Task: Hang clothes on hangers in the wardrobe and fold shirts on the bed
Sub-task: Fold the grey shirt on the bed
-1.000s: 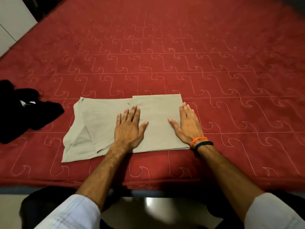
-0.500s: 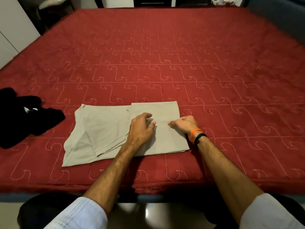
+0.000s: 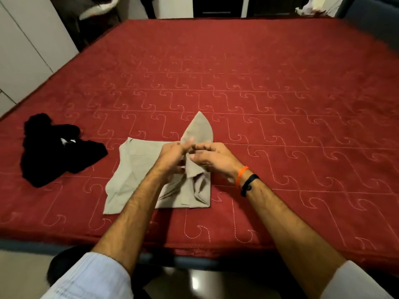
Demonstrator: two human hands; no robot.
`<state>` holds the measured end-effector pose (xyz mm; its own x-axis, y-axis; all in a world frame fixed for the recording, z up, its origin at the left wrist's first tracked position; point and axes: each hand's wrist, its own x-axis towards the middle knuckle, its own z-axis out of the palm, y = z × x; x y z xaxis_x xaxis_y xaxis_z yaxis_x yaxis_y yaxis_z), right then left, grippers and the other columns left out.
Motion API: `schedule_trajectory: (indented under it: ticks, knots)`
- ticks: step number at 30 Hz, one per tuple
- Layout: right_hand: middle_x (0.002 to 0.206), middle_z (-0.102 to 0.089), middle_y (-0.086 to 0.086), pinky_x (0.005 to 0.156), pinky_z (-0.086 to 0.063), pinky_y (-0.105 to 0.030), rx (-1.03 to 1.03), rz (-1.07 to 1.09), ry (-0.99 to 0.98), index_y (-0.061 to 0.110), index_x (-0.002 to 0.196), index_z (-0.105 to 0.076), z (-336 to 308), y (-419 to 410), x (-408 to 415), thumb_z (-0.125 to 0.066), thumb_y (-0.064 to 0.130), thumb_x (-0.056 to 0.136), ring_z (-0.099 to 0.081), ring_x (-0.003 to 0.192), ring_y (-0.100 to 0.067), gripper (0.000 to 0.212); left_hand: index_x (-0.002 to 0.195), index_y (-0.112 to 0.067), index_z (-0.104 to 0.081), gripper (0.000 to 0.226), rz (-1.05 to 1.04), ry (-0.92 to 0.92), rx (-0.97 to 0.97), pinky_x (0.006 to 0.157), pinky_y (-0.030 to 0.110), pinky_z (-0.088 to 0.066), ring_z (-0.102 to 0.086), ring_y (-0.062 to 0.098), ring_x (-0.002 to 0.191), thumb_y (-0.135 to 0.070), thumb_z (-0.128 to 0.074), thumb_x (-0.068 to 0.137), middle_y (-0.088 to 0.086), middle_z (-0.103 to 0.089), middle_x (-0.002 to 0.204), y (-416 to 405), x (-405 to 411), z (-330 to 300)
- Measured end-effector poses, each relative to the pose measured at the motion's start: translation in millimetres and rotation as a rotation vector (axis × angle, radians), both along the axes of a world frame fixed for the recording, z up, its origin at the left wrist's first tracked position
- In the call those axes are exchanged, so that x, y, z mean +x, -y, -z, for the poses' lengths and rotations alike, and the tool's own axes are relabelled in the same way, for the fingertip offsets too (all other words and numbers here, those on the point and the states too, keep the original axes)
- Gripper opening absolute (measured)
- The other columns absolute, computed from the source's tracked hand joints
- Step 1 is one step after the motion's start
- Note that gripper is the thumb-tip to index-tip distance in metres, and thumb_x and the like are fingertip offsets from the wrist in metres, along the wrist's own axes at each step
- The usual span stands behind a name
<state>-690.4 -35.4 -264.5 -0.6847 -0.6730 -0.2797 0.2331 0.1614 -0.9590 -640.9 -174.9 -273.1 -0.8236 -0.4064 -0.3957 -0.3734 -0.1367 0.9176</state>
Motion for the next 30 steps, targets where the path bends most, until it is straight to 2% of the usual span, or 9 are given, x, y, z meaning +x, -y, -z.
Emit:
schedule_trajectory:
  ticks: [1,3,5,9,13,17,24,28,30]
  knots:
    - [0.086,-0.068,-0.013,0.062,-0.052,-0.027,-0.043,0.061,0.084,-0.001,0.112,-0.063,-0.3,6.0,3.7,-0.064,-0.001,0.089,-0.063,0.076,-0.019,0.024,0.091,-0.01,-0.071,0.008,-0.015,-0.008,-0.035,0.053,0.025,-0.05,-0.062,0.022,0.064,-0.01,-0.063,0.091,0.004,-0.07,0.073,8.0,3.2,0.2]
    - [0.081,-0.068,-0.015,0.056,-0.052,-0.03,-0.035,0.236,0.102,0.001,0.109,-0.063,5.9,16.8,9.1,-0.065,0.001,0.089,-0.064,0.072,-0.026,0.02,0.089,-0.012,-0.069,0.032,-0.059,-0.002,-0.065,0.053,0.023,-0.05,-0.06,0.022,0.064,0.015,-0.051,0.083,0.009,-0.068,0.075,24.0,8.6,2.9]
    - [0.079,-0.07,-0.002,0.064,-0.054,-0.031,0.124,0.364,-0.144,0.014,0.097,-0.066,19.3,25.0,8.8,-0.067,0.008,0.084,-0.068,0.074,-0.022,0.015,0.091,-0.018,-0.068,0.043,-0.11,-0.001,-0.067,0.054,0.022,-0.053,-0.063,0.019,0.066,0.019,-0.046,0.083,0.006,-0.069,0.079,39.3,17.1,2.8]
    - [0.11,-0.065,0.002,0.086,-0.044,-0.018,0.343,0.273,-0.58,0.016,0.116,-0.062,35.0,35.4,15.9,-0.068,0.017,0.081,-0.063,0.101,-0.01,0.035,0.106,-0.019,-0.068,0.047,-0.187,-0.027,-0.074,0.063,0.028,-0.056,-0.067,0.02,0.076,0.017,-0.047,0.085,0.006,-0.071,0.094,83.0,37.5,3.8]
    - [0.133,-0.054,-0.008,0.108,-0.039,-0.039,0.372,0.068,-0.79,0.009,0.13,-0.053,48.1,65.8,25.2,-0.069,0.029,0.087,-0.051,0.126,-0.026,0.05,0.11,-0.017,-0.068,0.044,-0.334,-0.012,-0.124,0.075,0.032,-0.055,-0.066,0.023,0.085,0.015,-0.05,0.084,0.007,-0.071,0.098,125.9,59.0,7.2]
    - [0.161,-0.023,-0.015,0.123,-0.012,-0.037,0.628,-0.203,-0.927,0.007,0.15,-0.031,70.7,87.3,38.2,-0.05,0.05,0.096,-0.018,0.149,-0.027,0.072,0.126,-0.014,-0.061,0.045,-0.235,0.329,-0.68,0.095,0.035,-0.049,-0.064,0.025,0.108,-0.008,-0.066,0.081,0.003,-0.07,0.11,156.7,83.2,28.1]
    - [0.161,-0.019,-0.017,0.124,-0.008,-0.038,0.681,-0.161,-1.044,0.006,0.151,-0.028,82.4,96.9,41.1,-0.042,0.053,0.099,-0.014,0.15,-0.028,0.071,0.136,-0.014,-0.049,0.055,-0.144,0.575,-1.029,0.096,0.044,-0.046,-0.054,0.035,0.12,-0.017,-0.068,0.083,0.013,-0.053,0.133,149.3,92.5,42.4]
    - [0.164,-0.01,-0.015,0.124,-0.003,-0.04,0.731,-0.183,-1.096,0.008,0.155,-0.018,83.3,106.7,42.7,-0.027,0.06,0.099,-0.007,0.152,-0.028,0.077,0.137,-0.012,-0.049,0.046,-0.034,0.195,-1.229,0.107,0.04,-0.037,-0.045,0.028,0.129,-0.016,-0.058,0.092,0.008,-0.045,0.143,133.7,79.6,50.0]
    - [0.164,-0.009,-0.016,0.123,0.0,-0.045,0.82,-0.298,-1.179,0.008,0.156,-0.015,89.1,110.8,47.4,-0.01,0.067,0.094,-0.006,0.152,-0.029,0.086,0.142,-0.011,-0.044,0.048,0.1,0.073,-1.256,0.115,0.04,-0.03,-0.037,0.026,0.138,-0.029,-0.05,0.098,0.009,-0.039,0.152,129.1,73.1,63.9]
